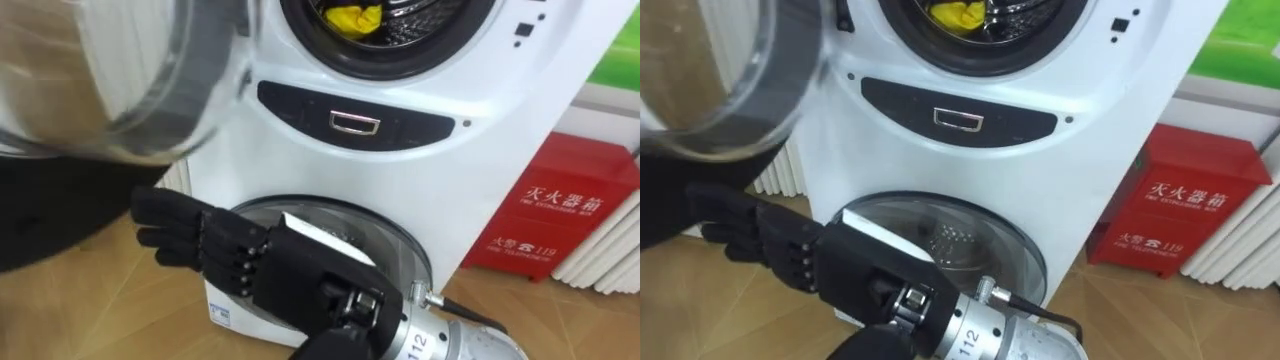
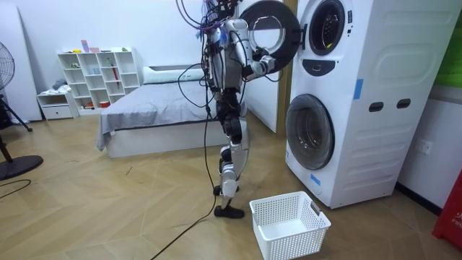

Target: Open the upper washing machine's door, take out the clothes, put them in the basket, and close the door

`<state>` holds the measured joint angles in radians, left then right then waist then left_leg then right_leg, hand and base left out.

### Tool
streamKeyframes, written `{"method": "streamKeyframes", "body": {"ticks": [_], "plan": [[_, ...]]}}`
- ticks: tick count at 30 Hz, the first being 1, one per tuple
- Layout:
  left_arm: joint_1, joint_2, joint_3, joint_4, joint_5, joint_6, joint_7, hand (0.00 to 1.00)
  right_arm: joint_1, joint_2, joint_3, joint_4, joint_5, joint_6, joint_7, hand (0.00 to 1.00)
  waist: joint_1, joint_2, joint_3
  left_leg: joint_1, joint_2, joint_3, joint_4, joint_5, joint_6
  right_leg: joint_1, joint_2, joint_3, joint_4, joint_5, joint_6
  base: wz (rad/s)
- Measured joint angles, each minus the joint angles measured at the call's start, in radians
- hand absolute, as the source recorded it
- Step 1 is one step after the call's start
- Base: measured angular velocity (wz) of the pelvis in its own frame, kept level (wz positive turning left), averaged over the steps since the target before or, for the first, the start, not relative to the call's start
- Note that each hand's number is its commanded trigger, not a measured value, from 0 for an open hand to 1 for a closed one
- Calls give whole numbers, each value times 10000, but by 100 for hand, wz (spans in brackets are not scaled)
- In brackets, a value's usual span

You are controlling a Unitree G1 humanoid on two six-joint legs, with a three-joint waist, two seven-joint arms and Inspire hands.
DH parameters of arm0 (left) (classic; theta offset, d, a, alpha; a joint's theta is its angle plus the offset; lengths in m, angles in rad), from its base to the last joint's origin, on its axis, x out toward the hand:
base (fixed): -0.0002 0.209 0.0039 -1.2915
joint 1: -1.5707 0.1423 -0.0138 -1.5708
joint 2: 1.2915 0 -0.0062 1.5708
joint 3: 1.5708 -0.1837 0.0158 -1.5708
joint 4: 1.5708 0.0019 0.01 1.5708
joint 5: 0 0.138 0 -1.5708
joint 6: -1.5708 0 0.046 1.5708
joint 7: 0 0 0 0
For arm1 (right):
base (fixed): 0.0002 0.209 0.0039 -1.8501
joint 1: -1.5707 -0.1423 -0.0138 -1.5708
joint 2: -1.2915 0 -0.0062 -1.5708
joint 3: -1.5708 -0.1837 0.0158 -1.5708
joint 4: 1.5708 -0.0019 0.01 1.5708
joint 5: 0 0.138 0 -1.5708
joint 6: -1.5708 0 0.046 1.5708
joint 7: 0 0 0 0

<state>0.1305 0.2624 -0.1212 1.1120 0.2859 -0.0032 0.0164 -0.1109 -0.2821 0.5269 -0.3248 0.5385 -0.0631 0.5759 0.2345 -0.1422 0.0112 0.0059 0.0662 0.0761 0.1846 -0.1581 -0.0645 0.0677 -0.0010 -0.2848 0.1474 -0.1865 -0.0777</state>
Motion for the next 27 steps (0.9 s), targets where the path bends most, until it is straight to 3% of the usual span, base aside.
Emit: {"method": "streamKeyframes", "body": {"ticks": [10, 18, 24, 27], "plan": [[-118, -63, 1, -13, 1, 40, 12, 0, -358, -256, 313, 3, -434, 395, 158, 0, 277, 62, 44, 20, -19, 14, -195, -1, 0, 5, -16, -151, -114, -9, 17, 2], [-152, -74, 45, 35, -6, 39, 95, 0, -357, -395, 298, -6, -1940, 468, 76, 0, 180, 63, 44, 10, -18, -18, -205, -20, 33, -17, -27, -179, -64, -14, 26, 0], [-82, -140, 177, 36, -3, 119, 480, 0, -107, -375, -496, -22, -3487, 614, -624, 0, -111, 84, 27, 39, -105, 35, -151, -69, 118, 50, -104, -141, -75, -39, 120, 1], [60, -288, 555, 51, -7, 119, 553, 0, 245, -383, -1364, -22, -4112, 627, -1110, 0, -328, 166, 1, 110, -150, 70, -142, -94, 173, 101, -151, -109, -68, 3, 189, -2]]}}
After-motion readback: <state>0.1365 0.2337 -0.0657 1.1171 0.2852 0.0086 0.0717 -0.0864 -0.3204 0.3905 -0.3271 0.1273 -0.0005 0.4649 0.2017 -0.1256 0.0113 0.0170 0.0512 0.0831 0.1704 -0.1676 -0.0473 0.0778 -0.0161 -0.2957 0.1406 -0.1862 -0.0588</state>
